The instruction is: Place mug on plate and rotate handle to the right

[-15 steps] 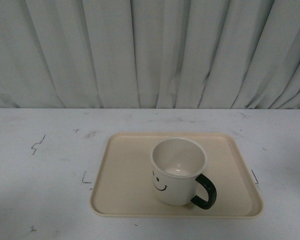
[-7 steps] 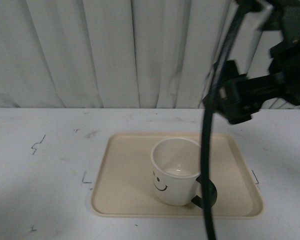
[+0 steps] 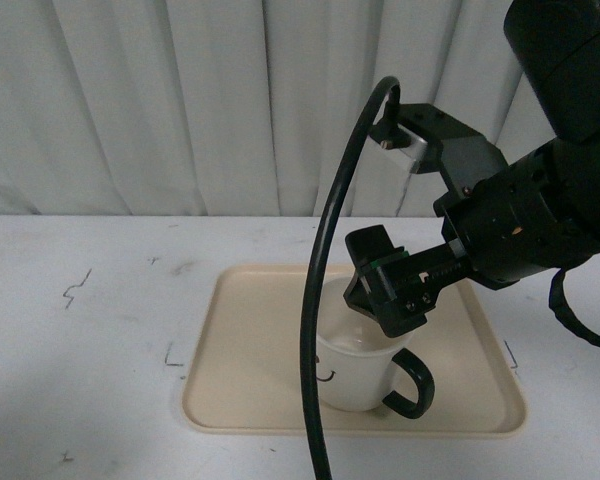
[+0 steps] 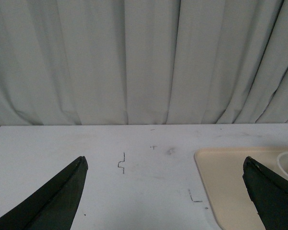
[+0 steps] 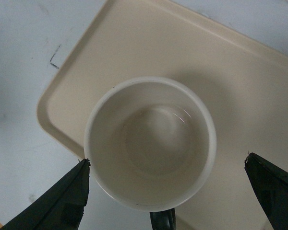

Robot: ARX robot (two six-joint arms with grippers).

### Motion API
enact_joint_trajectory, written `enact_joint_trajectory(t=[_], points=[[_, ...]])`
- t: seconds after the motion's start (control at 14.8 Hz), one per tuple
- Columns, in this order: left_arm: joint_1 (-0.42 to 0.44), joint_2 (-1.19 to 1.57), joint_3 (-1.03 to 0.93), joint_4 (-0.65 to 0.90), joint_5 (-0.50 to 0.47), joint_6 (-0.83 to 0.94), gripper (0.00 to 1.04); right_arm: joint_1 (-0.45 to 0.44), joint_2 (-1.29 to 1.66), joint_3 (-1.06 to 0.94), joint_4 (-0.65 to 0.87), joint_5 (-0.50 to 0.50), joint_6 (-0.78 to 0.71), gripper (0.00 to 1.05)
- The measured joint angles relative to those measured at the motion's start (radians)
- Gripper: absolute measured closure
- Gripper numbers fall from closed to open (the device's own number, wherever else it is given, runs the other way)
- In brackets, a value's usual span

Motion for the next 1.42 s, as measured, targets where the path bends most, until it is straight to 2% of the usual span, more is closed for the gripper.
enact_joint_trajectory(t=[0.4, 0.47, 0.81, 1.01, 1.15, 1.21, 1.42], points=[[0.0, 0.0, 0.0, 0.0, 0.0, 0.0, 0.07, -0.006, 0.136, 0.092, -0.002, 0.051, -0.011, 0.06], [0.0, 0.0, 0.0, 0.0, 0.0, 0.0, 0.07, -0.006, 0.155, 0.104, -0.006, 0.055, -0.011, 0.1], [0.0, 0.0, 0.0, 0.0, 0.0, 0.0, 0.07, -0.01, 0.229, 0.145, -0.033, 0.061, -0.02, 0.68], [0.0, 0.0, 0.0, 0.0, 0.0, 0.0, 0.07, -0.04, 0.229, 0.21, -0.13, 0.071, -0.1, 1.02], [0.0, 0.0, 0.0, 0.0, 0.0, 0.0, 0.07, -0.052, 0.238, 0.269, -0.117, 0.141, -0.201, 1.02], [0.0, 0.0, 0.0, 0.0, 0.0, 0.0, 0.07, -0.054, 0.237, 0.272, -0.078, 0.127, -0.312, 1.02], [0.0, 0.0, 0.0, 0.0, 0.0, 0.0, 0.07, -0.065, 0.246, 0.34, -0.278, 0.014, -0.617, 1.02]])
